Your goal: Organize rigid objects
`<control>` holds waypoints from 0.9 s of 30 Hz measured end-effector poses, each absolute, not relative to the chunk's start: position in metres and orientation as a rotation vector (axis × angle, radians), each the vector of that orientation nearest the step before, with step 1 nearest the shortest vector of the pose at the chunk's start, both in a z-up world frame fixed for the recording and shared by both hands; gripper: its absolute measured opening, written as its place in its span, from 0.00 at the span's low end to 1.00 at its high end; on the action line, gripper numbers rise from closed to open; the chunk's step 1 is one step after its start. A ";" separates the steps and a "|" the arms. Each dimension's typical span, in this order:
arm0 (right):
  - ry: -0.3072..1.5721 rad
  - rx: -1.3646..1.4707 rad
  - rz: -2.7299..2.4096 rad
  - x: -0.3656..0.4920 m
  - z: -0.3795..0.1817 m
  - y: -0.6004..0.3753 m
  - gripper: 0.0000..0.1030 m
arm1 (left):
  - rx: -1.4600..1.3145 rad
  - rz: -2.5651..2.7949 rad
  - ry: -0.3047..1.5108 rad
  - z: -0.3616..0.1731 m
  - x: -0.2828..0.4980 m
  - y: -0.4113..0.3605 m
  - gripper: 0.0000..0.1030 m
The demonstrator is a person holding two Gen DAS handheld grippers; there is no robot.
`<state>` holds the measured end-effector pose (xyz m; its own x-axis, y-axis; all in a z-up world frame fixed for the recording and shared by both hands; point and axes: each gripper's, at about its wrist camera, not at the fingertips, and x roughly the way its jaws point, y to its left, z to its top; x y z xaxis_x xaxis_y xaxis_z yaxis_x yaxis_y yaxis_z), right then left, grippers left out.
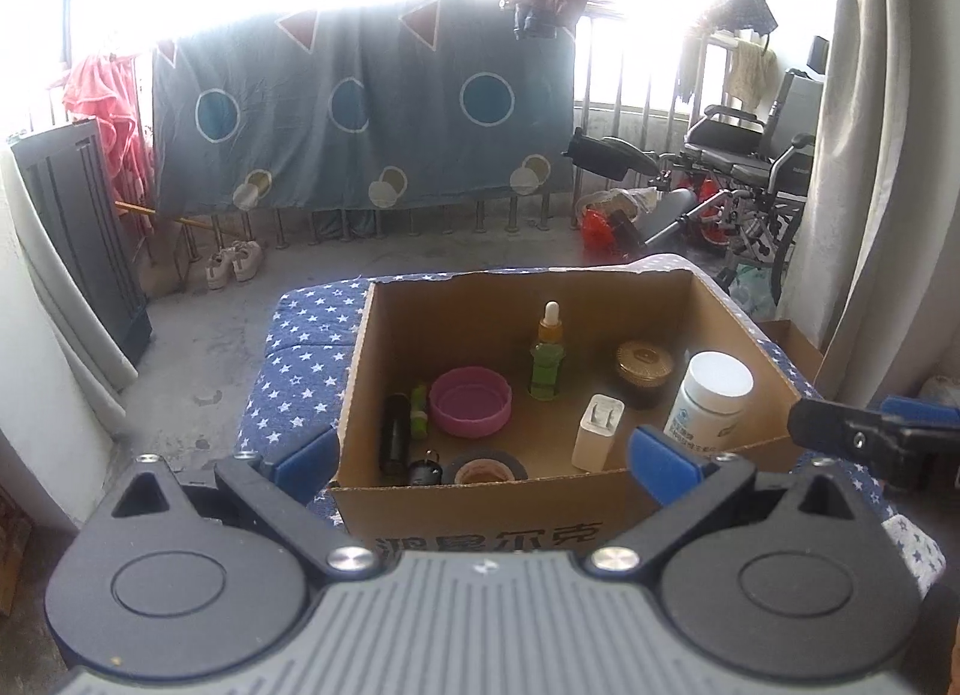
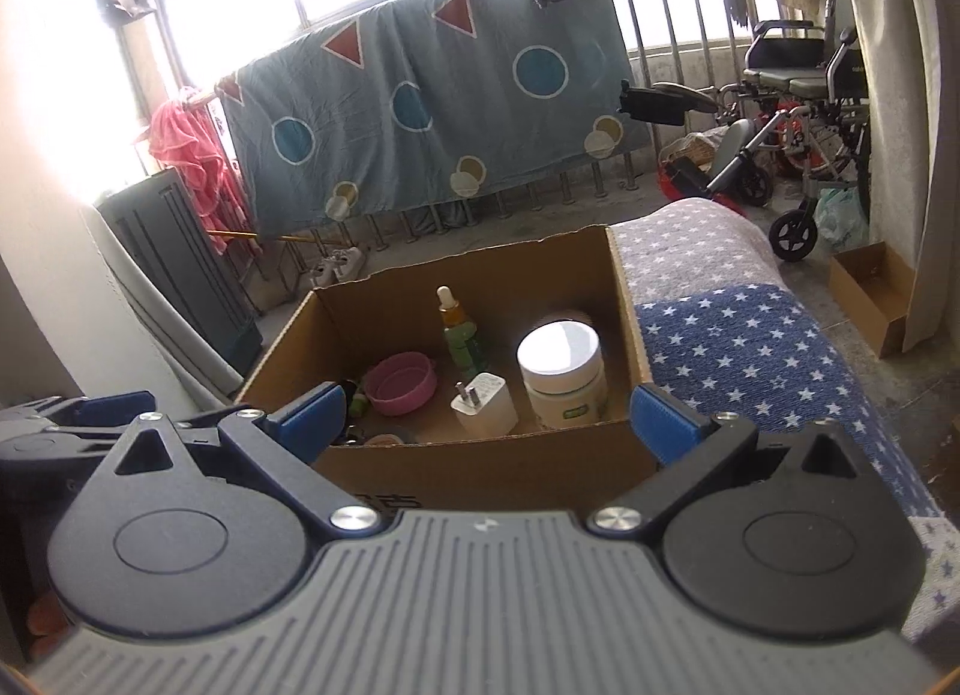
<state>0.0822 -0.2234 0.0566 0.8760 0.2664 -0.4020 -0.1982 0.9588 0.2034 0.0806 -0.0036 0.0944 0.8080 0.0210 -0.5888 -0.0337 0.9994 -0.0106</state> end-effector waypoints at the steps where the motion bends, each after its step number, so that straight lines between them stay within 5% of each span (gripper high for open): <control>1: 0.445 0.142 0.238 0.084 0.055 -0.221 0.99 | -0.021 0.044 0.639 0.093 0.083 -0.002 1.00; 27: 0.595 0.035 0.184 0.144 0.032 -0.192 0.99 | -0.003 0.056 0.769 0.068 0.122 -0.003 1.00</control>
<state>0.1440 -0.1920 0.0321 0.8121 0.1828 -0.5541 -0.1624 0.9829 0.0863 0.1220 -0.0030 0.0675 0.7169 0.0497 -0.6954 -0.0520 0.9985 0.0178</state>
